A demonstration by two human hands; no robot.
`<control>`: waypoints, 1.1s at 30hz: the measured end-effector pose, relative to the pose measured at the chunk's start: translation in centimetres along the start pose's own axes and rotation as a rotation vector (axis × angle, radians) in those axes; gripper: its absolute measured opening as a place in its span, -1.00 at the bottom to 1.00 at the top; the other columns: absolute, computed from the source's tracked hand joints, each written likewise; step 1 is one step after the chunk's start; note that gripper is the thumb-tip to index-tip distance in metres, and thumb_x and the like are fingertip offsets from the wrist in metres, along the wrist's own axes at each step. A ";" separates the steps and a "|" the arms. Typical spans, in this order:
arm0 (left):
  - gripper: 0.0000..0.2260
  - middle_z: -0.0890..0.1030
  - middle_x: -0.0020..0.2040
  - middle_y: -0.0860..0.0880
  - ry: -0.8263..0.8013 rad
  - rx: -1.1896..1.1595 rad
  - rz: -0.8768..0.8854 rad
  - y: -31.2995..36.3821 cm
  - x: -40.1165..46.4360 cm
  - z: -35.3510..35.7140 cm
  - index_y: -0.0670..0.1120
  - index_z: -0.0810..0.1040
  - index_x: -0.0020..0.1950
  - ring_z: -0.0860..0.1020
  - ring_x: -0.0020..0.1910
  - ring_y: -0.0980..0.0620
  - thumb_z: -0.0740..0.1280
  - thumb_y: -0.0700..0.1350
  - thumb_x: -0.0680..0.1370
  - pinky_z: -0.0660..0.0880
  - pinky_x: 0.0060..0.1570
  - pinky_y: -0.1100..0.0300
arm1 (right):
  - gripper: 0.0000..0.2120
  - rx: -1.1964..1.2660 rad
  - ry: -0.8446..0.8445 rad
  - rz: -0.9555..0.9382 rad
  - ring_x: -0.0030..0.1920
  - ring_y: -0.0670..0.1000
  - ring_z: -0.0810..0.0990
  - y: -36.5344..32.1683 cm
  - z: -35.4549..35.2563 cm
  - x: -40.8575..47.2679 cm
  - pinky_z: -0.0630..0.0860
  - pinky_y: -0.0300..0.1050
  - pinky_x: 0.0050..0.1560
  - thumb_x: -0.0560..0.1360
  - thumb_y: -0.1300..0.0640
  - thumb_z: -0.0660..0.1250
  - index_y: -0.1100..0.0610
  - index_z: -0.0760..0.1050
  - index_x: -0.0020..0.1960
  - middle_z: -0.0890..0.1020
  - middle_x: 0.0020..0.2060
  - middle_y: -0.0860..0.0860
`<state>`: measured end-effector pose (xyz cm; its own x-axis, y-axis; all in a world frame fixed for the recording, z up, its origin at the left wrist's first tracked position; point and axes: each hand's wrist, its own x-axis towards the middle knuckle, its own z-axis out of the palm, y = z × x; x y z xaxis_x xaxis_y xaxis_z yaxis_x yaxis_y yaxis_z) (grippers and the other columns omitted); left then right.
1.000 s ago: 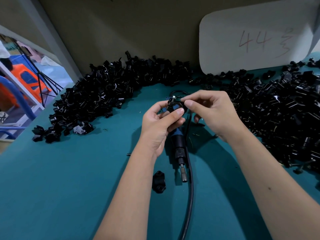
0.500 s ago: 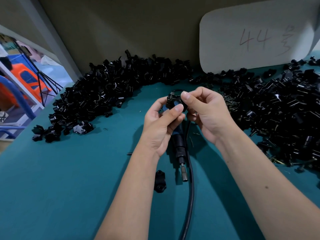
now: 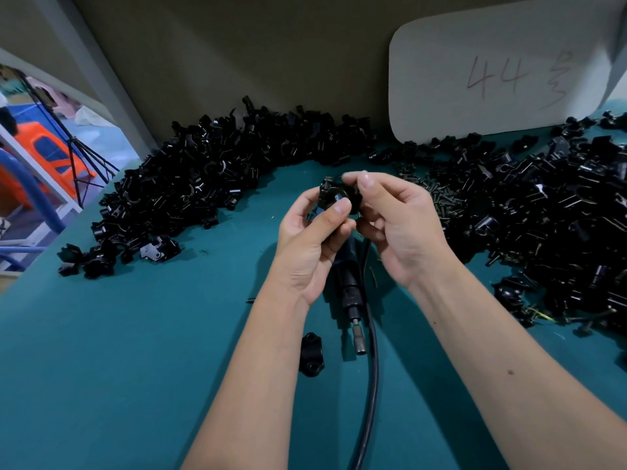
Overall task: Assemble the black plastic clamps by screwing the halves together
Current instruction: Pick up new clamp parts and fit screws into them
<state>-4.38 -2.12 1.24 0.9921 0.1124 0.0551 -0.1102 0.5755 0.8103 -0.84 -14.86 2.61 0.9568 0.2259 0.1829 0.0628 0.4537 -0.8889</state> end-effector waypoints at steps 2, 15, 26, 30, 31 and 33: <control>-0.70 0.63 -0.19 0.03 -0.003 0.027 -0.001 -0.1 -0.1 0.1 -0.09 0.59 0.10 0.58 -0.32 0.15 0.54 -0.21 0.41 0.58 -0.23 0.36 | -0.88 -0.027 0.060 -0.023 -0.37 -0.12 0.52 0.1 0.2 0.1 0.44 -0.27 -0.40 0.48 0.12 0.52 0.08 0.64 -0.21 0.61 -0.37 -0.07; -0.72 0.66 -0.17 -0.02 0.014 0.006 0.000 -0.2 -0.1 0.2 -0.10 0.61 0.07 0.61 -0.31 0.14 0.52 -0.22 0.39 0.59 -0.22 0.36 | -0.85 -0.009 0.018 -0.002 -0.36 -0.13 0.46 0.5 -0.2 0.1 0.40 -0.25 -0.38 0.60 0.06 0.44 0.05 0.69 -0.12 0.58 -0.30 0.03; -0.87 0.70 -0.14 0.00 0.022 0.053 0.003 -0.2 -0.1 0.3 -0.12 0.60 0.04 0.68 -0.17 0.09 0.43 -0.14 0.52 0.64 -0.13 0.25 | -0.58 -0.110 0.130 0.035 -0.20 0.11 0.41 0.4 -0.8 0.5 0.30 -0.15 -0.36 0.44 0.05 0.61 0.01 0.37 -0.34 0.46 -0.25 0.13; -0.86 0.70 -0.09 -0.06 0.040 0.091 0.022 -0.3 0.1 0.0 -0.16 0.60 0.05 0.70 -0.12 0.05 0.43 -0.16 0.53 0.66 -0.09 0.17 | -0.59 -0.212 0.099 0.015 -0.32 0.00 0.37 0.3 -1.4 0.6 0.33 -0.22 -0.40 0.49 -0.07 0.55 0.09 0.40 -0.30 0.39 -0.33 0.09; -0.88 0.69 -0.06 -0.10 0.045 0.104 0.039 -0.4 0.1 -0.1 -0.17 0.61 0.05 0.69 -0.09 0.02 0.43 -0.19 0.54 0.66 -0.08 0.15 | -0.64 -0.255 0.071 -0.011 -0.30 -0.04 0.40 0.3 -1.6 0.7 0.37 -0.22 -0.37 0.53 -0.08 0.51 0.13 0.48 -0.24 0.45 -0.29 0.09; -0.88 0.68 -0.04 -0.14 0.042 0.145 0.082 -0.6 0.3 -0.3 -0.19 0.62 0.06 0.70 -0.04 -0.03 0.44 -0.24 0.54 0.66 -0.04 0.09 | -0.86 -0.304 0.003 -0.079 -0.18 -0.08 0.50 0.2 -1.6 0.8 0.45 -0.20 -0.28 0.57 0.00 0.47 0.07 0.67 -0.06 0.60 -0.19 -0.01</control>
<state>-4.05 -2.18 0.65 0.9764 0.1899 0.1025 -0.1781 0.4406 0.8799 0.38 -16.03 1.91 0.9464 0.1973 0.2558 0.2187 0.1914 -0.9568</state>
